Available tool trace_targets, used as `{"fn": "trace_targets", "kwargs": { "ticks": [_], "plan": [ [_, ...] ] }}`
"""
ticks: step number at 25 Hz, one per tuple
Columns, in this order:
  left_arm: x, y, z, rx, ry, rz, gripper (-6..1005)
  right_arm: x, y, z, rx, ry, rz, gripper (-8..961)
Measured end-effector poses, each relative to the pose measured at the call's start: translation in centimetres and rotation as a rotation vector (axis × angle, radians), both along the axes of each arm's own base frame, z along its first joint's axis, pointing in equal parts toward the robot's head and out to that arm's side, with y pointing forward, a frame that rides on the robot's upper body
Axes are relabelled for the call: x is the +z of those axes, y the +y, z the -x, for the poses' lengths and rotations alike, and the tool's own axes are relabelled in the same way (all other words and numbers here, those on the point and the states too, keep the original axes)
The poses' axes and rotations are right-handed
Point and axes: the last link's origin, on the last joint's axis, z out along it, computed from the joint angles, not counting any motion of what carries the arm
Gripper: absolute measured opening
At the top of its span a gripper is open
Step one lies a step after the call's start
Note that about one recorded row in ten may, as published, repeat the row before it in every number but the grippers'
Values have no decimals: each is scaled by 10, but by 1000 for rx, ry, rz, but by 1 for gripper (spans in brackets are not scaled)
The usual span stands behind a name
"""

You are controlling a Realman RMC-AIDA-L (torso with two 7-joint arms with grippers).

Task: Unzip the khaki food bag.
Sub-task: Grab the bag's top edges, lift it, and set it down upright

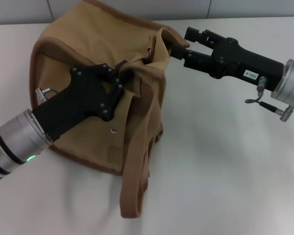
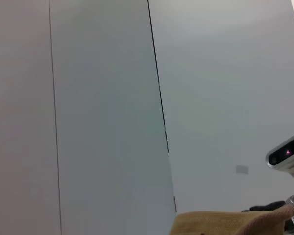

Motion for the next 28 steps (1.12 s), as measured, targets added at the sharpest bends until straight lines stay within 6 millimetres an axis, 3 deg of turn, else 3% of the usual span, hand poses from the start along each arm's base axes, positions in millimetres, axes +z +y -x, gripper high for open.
{"fn": "trace_targets", "kwargs": {
  "ticks": [9,13,19,28],
  "plan": [
    [2,2,-1,-2,-3,-10,73,-19,2,-1,3,-92,6,839],
    [3,3,0,4,-1,-19,74,-23,-9,-14,-10,-118,12,839],
    [3,4,0,3,-1,-20,76,-16,-18,-22,-25,-77,-2,838],
    [1,3,-1,-1,3,-9,78,-6,-8,-9,-23,-9,15,838]
  ]
}}
